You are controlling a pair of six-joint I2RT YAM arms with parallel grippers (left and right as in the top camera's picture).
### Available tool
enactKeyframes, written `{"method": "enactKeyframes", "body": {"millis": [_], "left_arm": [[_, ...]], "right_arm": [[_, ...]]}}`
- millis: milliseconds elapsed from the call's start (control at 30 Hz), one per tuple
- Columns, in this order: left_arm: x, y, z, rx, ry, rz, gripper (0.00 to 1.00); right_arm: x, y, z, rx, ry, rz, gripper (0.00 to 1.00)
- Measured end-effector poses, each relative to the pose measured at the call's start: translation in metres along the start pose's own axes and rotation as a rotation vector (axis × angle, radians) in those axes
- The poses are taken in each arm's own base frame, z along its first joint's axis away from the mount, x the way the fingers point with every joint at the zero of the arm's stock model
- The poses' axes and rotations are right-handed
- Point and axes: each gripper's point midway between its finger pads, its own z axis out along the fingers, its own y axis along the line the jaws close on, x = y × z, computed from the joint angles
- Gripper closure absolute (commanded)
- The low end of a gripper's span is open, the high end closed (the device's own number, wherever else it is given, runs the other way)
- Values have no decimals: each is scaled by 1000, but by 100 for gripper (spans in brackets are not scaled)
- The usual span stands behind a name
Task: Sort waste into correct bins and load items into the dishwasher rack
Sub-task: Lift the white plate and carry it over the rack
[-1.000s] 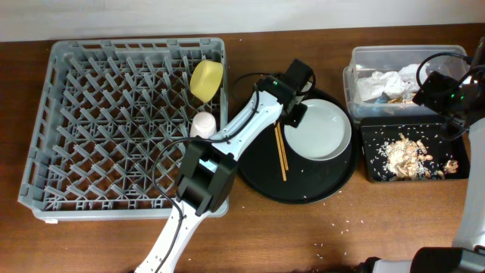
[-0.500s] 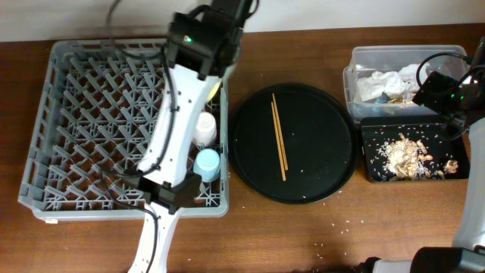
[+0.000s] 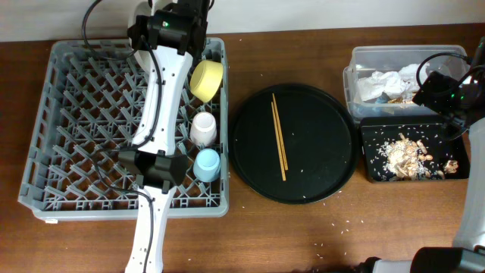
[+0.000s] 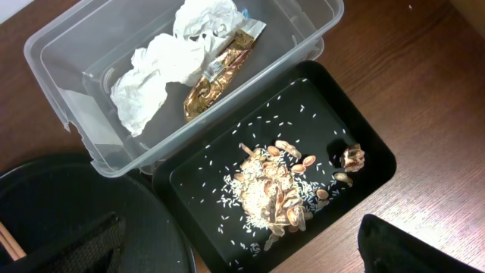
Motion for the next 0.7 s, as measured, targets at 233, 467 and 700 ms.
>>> {"method": "enactKeyframes", "body": {"millis": [233,467,700], "left_arm": [[12,-38,13,75,38,35,100],[14,-45,13,113,45,35,100],[25,-74,6,291,95,44,50]], "right_arm": [[0,0,0,0,0,0,2],[0,0,0,0,0,0,2],[0,0,0,0,0,0,1]]}}
